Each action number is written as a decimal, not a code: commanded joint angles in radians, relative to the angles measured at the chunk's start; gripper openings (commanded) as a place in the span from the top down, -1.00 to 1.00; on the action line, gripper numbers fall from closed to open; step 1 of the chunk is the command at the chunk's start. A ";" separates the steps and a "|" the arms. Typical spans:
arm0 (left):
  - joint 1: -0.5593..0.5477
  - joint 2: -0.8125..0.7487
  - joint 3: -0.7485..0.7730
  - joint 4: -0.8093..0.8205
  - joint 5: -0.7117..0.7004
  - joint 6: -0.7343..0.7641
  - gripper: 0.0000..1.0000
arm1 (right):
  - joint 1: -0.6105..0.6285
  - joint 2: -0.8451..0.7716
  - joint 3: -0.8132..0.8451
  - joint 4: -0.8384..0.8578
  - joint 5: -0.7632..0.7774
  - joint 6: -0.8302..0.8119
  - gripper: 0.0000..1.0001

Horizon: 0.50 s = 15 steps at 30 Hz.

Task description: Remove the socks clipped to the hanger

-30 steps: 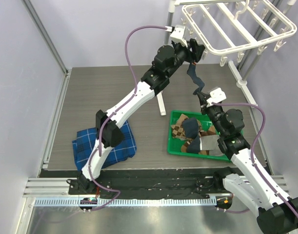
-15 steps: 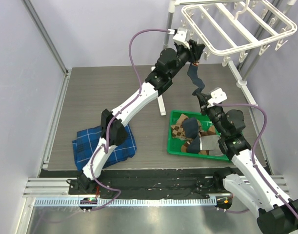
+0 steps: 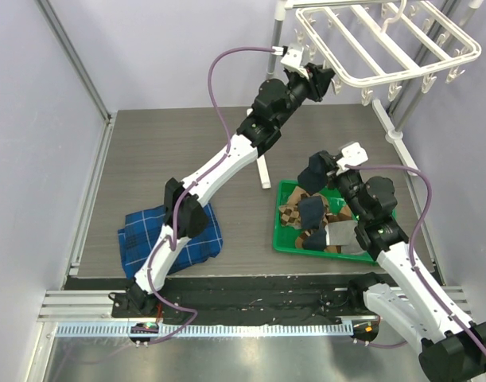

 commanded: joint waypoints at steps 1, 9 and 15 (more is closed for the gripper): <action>-0.002 -0.116 -0.097 0.104 0.012 0.007 0.82 | 0.001 -0.027 0.074 -0.008 0.032 0.055 0.98; 0.000 -0.309 -0.424 0.137 -0.035 0.039 -0.29 | 0.001 -0.087 0.203 -0.254 0.065 0.182 0.98; 0.000 -0.525 -0.695 0.106 -0.066 0.058 -1.00 | 0.001 -0.082 0.453 -0.628 0.166 0.345 0.98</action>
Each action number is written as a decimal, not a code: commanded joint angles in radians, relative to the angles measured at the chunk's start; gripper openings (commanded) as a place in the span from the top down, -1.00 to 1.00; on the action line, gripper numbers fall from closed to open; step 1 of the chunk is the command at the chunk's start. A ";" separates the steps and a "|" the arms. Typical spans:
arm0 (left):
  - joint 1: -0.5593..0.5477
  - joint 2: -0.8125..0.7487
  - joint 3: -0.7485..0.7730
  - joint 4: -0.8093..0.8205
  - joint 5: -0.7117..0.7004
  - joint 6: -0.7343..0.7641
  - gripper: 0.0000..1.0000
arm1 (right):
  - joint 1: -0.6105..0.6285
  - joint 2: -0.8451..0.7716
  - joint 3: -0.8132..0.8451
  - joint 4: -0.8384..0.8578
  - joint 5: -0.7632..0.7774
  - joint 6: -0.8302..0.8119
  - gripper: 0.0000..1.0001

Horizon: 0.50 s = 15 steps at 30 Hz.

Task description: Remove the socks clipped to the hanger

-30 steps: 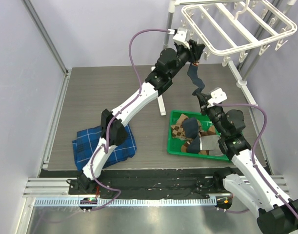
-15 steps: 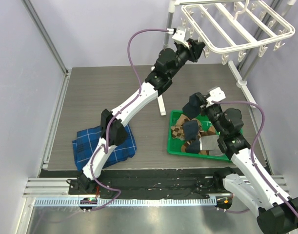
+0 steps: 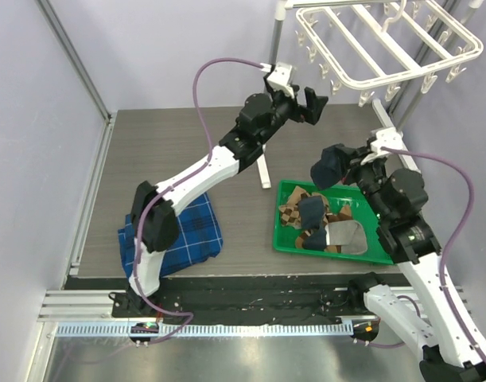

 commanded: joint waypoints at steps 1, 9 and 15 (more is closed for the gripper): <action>0.000 -0.223 -0.177 0.037 -0.040 0.019 -1.00 | 0.001 -0.008 0.193 -0.320 0.093 0.164 0.98; 0.000 -0.535 -0.480 -0.139 -0.086 -0.029 -1.00 | 0.001 -0.038 0.211 -0.534 0.107 0.328 0.98; 0.000 -0.711 -0.662 -0.314 -0.052 -0.050 -1.00 | 0.001 -0.067 -0.010 -0.511 0.184 0.514 0.84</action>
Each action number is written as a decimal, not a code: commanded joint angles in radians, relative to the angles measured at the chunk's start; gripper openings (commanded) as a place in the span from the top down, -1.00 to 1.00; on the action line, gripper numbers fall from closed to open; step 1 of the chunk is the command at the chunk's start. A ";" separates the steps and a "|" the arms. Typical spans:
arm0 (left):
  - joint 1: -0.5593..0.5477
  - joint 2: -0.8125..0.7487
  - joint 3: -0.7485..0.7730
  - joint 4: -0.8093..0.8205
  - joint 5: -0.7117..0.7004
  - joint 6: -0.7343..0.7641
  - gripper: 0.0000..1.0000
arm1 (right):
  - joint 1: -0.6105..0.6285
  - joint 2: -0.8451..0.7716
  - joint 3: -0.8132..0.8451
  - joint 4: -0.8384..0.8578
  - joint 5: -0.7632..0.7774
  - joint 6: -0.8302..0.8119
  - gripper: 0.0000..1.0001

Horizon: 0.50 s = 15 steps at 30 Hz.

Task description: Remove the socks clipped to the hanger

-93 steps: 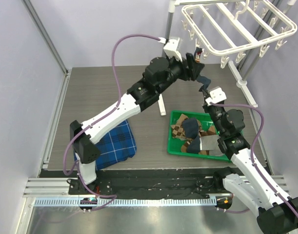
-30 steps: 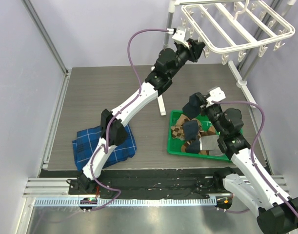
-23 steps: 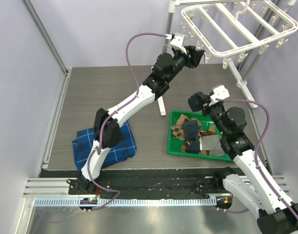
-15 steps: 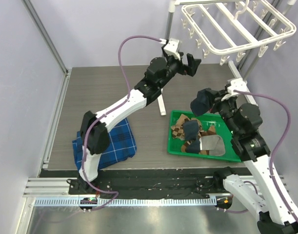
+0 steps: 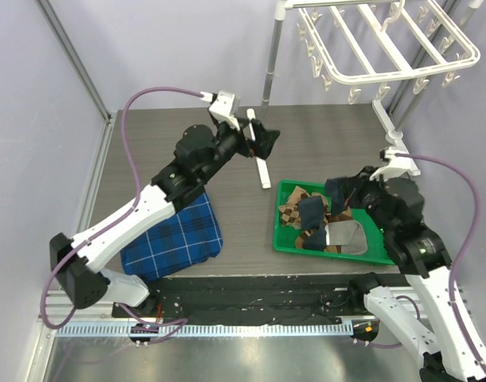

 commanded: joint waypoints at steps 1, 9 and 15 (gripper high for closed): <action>0.000 -0.141 -0.098 -0.197 0.004 -0.013 -1.00 | 0.002 -0.025 -0.166 -0.043 0.122 0.179 0.84; 0.000 -0.326 -0.183 -0.461 -0.023 -0.005 -1.00 | 0.001 -0.084 -0.462 -0.005 0.283 0.449 0.40; -0.002 -0.435 -0.229 -0.525 -0.051 0.041 -0.99 | 0.001 -0.036 -0.467 -0.075 0.417 0.579 -0.05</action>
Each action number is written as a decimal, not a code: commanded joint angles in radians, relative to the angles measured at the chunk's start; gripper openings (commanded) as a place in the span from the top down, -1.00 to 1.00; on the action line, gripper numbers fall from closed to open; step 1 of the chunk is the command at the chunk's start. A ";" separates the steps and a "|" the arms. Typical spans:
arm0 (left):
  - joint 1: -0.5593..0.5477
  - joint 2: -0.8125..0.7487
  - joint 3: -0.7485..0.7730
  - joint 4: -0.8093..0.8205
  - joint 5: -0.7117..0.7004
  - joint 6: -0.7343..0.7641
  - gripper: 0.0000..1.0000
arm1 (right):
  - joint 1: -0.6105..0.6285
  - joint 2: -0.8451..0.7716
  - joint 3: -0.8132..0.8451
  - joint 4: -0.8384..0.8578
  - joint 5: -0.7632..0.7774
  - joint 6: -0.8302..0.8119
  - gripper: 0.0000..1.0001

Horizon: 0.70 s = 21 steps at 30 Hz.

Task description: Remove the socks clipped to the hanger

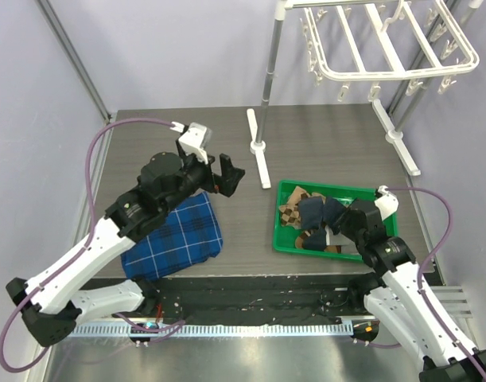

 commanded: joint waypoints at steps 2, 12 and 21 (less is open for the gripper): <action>-0.002 -0.106 -0.057 -0.058 -0.029 0.060 -1.00 | 0.001 0.044 0.075 -0.045 0.175 0.142 -0.28; 0.000 -0.164 -0.126 -0.058 -0.051 0.102 -1.00 | -0.001 0.103 0.342 -0.242 0.194 0.015 -0.99; 0.001 -0.219 -0.186 0.029 0.050 0.071 -0.99 | 0.002 0.205 0.672 -0.188 -0.140 -0.196 -0.99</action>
